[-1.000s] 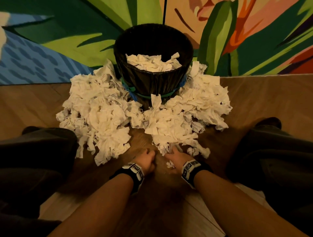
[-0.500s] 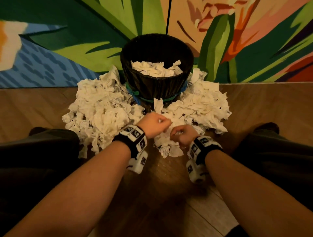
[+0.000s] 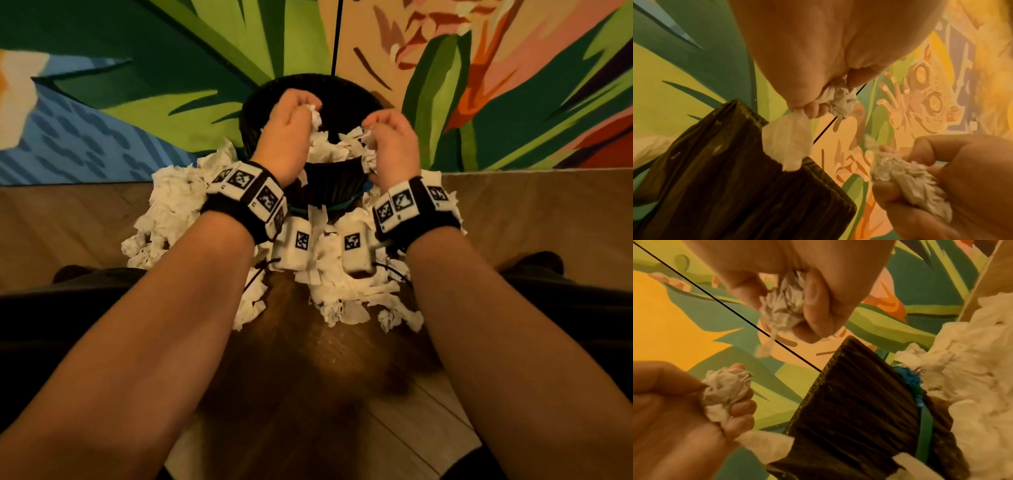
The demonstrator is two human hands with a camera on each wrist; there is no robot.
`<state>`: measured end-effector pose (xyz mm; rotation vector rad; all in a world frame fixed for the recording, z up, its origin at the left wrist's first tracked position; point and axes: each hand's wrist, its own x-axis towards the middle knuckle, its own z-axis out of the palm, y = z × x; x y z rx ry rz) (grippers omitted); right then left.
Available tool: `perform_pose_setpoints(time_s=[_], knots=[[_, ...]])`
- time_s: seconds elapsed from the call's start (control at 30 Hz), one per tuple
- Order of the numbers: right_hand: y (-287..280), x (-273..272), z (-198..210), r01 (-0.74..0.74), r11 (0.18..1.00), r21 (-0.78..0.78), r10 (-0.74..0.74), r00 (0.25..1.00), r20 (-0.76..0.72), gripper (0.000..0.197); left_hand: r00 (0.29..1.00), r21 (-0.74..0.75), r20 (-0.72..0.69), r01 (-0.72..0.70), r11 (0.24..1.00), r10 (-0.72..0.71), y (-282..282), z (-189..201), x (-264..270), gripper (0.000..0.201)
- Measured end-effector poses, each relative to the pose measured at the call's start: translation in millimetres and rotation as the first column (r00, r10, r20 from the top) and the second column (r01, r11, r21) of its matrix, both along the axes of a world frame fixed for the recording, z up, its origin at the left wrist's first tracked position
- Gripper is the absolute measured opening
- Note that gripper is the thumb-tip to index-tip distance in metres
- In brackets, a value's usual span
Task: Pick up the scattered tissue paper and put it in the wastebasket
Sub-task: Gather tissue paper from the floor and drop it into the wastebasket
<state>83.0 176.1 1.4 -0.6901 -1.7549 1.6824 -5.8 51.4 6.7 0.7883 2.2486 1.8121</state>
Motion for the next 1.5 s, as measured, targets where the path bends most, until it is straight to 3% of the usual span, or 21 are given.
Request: perform_pose_setpoints(time_s=[0.07,0.2,0.33,0.43,0.53,0.63,0.7,0.77,0.87,1.0,1.07,1.13,1.2,1.27,1.37,1.5], knots=[[1,-16,-1,0.046,0.997,0.062,-0.052,0.994,0.099,0.023,0.997,-0.008,-0.025,-0.078,0.997,0.078,6,-4,-11,0.030],[6,-42,4,0.085,0.979,0.184,-0.107,0.987,0.116,0.025,0.993,-0.022,-0.054,-0.109,0.994,0.107,15,3,-28,0.038],[9,-58,3,-0.054,0.969,0.242,0.007,0.982,0.191,0.035,0.993,-0.143,-0.103,-0.072,0.987,0.057,11,1,-39,0.054],[10,-54,-4,-0.053,0.942,0.331,-0.013,0.981,0.193,0.038,0.992,-0.162,-0.113,-0.071,0.984,0.053,4,-8,-43,0.056],[14,-41,-10,0.040,0.956,0.290,-0.075,0.991,0.111,0.028,0.985,-0.079,-0.135,-0.121,0.990,0.109,-5,-15,-38,0.050],[22,-26,-10,0.138,0.971,0.193,-0.144,0.990,0.014,0.020,0.954,0.140,-0.154,-0.238,0.961,0.259,-12,-19,-22,0.034],[32,-13,-12,0.190,0.967,0.168,-0.193,0.981,0.002,0.021,0.939,0.311,-0.097,-0.285,0.907,0.329,-16,-26,-3,0.027],[42,3,-18,0.219,0.957,0.190,-0.233,0.971,0.053,0.020,0.947,0.362,-0.044,-0.282,0.888,0.319,-19,-44,18,0.027],[54,33,-44,0.215,0.951,0.223,-0.261,0.945,0.198,0.014,0.968,0.217,-0.073,-0.219,0.951,0.239,-23,-84,48,0.025],[58,77,-102,0.101,0.964,0.245,-0.205,0.868,0.452,0.009,0.997,-0.172,-0.068,-0.033,0.985,0.021,-30,-142,81,0.023],[57,99,-136,-0.024,0.961,0.275,-0.154,0.780,0.607,0.012,0.994,-0.400,-0.021,0.093,0.912,-0.111,-35,-167,95,0.018],[51,117,-169,-0.191,0.947,0.258,-0.074,0.652,0.754,0.013,0.969,-0.594,0.041,0.220,0.774,-0.244,-41,-187,105,0.009],[41,134,-194,-0.315,0.932,0.178,0.021,0.539,0.842,0.012,0.942,-0.714,0.074,0.279,0.642,-0.327,-47,-202,111,0.020],[32,151,-212,-0.374,0.918,0.129,0.061,0.457,0.887,0.022,0.937,-0.772,0.073,0.269,0.575,-0.341,-54,-214,114,0.033],[29,166,-222,-0.330,0.934,0.135,0.033,0.458,0.888,0.041,0.945,-0.814,0.039,0.219,0.539,-0.324,-59,-224,114,0.050],[26,160,-222,-0.381,0.906,0.183,0.010,0.451,0.892,0.045,0.949,-0.834,0.000,0.174,0.524,-0.315,-52,-226,114,0.052]])
